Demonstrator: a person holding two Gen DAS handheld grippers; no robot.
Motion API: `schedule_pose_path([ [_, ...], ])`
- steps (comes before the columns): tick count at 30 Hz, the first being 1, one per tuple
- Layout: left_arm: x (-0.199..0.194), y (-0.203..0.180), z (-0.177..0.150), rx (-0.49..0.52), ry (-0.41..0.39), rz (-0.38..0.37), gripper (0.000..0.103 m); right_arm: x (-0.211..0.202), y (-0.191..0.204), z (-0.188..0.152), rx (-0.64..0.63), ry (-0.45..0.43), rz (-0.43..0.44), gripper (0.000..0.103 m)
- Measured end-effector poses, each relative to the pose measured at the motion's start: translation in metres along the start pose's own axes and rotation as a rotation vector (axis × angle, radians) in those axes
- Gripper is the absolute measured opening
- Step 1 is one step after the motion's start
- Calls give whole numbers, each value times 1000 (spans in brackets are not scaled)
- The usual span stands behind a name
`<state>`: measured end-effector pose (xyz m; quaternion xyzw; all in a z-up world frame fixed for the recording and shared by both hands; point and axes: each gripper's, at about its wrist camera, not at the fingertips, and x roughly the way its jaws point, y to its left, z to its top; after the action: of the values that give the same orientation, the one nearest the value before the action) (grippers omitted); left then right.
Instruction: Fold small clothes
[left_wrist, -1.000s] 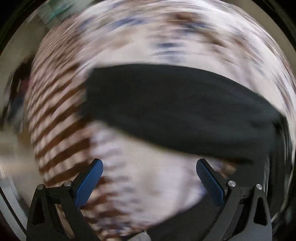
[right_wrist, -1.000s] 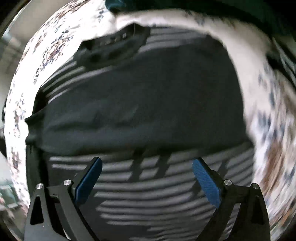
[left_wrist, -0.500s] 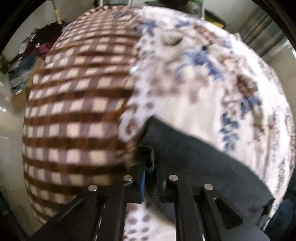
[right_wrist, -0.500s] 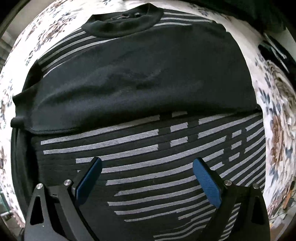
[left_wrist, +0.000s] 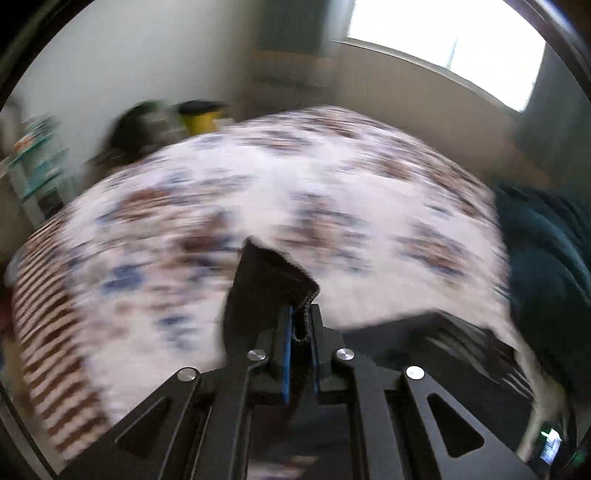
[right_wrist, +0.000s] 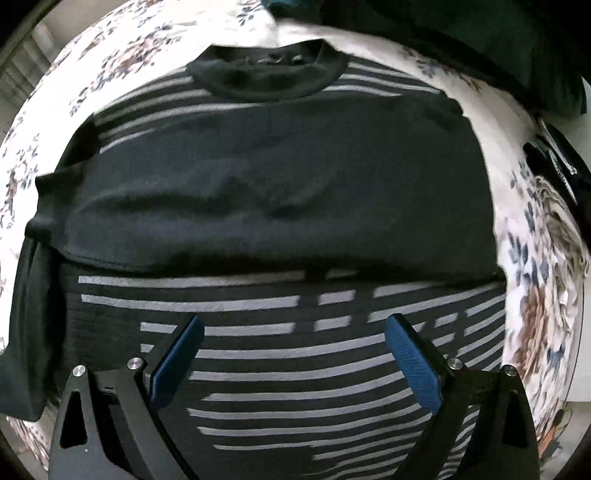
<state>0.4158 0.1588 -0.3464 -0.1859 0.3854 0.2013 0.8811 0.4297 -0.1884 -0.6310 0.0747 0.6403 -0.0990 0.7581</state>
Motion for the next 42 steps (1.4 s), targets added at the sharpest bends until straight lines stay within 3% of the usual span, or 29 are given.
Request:
schedule_pose_path([
  [5,19,-150,-37,210,73,-200,5,-9,-49,10,53,9,28,100],
  [8,28,-219,-73,318,124,-272,5,-2,-81,20,85,21,31,100],
  [11,46,-263,-106,393,224,-315,9,13,-117,29,116,37,40,100],
  [14,58,-274,-123,394,311,-350,11,27,-139,36,144,65,90,100],
  [15,57,-274,-124,405,308,-331,18,29,-145,38,154,75,111,100],
  [16,54,-269,-124,412,298,-320,40,32,-151,39,164,83,137,100],
  [17,51,-262,-122,405,294,-321,54,33,-158,40,178,89,164,100],
  [18,50,-248,-119,384,291,-302,84,32,-164,42,189,92,181,100],
  [19,49,-225,-112,352,280,-259,97,33,-172,47,198,91,200,100],
  [20,50,-213,-114,340,268,-220,97,30,-177,49,209,86,224,100],
  [25,59,-99,-105,268,237,125,97,16,-168,66,200,69,380,100],
  [27,73,-67,-110,244,279,194,97,21,-145,80,154,83,460,100],
  [29,82,-36,-111,212,298,276,97,25,-116,87,105,83,466,100],
  [33,85,-8,-108,168,286,327,97,45,-58,103,-8,80,461,99],
  [36,90,-5,-103,143,277,331,97,60,-26,112,-77,83,388,74],
  [37,93,-6,-100,136,279,327,97,57,-18,112,-111,47,344,48],
  [38,94,-8,-99,131,281,320,97,52,-10,111,-149,0,284,13],
  [39,97,-9,-94,127,281,316,97,48,-5,109,-178,-32,245,8],
  [42,97,-17,-85,132,263,290,97,29,-7,105,-196,-115,234,7],
])
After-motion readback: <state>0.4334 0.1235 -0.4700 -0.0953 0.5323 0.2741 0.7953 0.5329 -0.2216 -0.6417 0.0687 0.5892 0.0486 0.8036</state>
